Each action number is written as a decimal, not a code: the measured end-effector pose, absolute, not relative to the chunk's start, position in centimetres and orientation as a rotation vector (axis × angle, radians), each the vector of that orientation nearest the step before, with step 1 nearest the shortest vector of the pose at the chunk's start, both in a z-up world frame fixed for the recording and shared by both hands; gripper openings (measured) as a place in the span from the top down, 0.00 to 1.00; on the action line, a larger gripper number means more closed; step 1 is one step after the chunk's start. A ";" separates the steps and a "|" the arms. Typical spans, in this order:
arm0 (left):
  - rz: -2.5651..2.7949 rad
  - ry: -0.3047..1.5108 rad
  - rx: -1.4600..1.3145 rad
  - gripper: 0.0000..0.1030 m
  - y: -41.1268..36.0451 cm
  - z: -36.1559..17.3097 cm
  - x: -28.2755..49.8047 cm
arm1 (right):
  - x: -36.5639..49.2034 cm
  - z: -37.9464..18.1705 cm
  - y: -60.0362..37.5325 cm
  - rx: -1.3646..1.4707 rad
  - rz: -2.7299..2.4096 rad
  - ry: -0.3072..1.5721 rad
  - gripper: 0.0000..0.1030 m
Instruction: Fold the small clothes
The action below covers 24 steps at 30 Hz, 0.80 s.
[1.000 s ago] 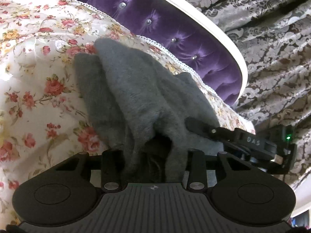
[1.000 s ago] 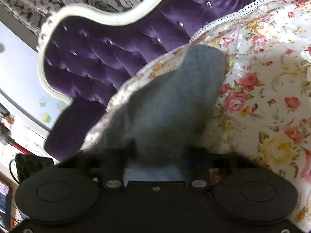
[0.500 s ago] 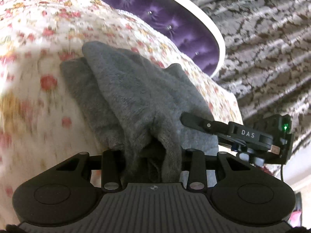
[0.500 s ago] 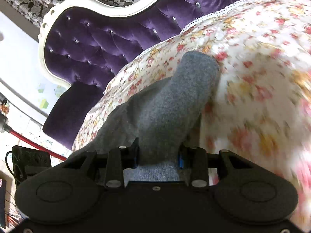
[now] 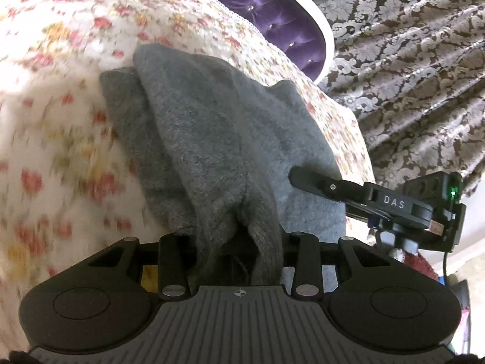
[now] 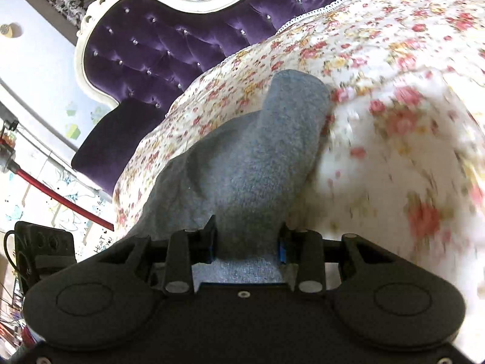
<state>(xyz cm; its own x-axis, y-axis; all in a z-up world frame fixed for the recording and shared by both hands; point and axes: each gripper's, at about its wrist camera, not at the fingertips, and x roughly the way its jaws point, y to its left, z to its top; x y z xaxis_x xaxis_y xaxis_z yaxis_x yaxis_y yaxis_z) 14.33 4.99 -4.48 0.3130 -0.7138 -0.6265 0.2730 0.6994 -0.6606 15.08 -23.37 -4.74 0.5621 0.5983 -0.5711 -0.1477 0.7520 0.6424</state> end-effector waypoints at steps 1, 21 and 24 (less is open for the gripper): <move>-0.687 1.064 -0.491 0.63 5.2 -4.5 13.8 | 14.5 -4.7 -23.3 0.577 0.466 0.869 0.55; -0.682 0.957 -0.403 0.60 5.8 -4.1 7.1 | 5.9 -5.6 -23.6 0.597 0.393 0.821 0.46; -0.649 0.933 -0.415 0.58 6.5 -4.2 6.2 | 5.1 -5.2 -23.6 0.552 0.373 0.806 0.42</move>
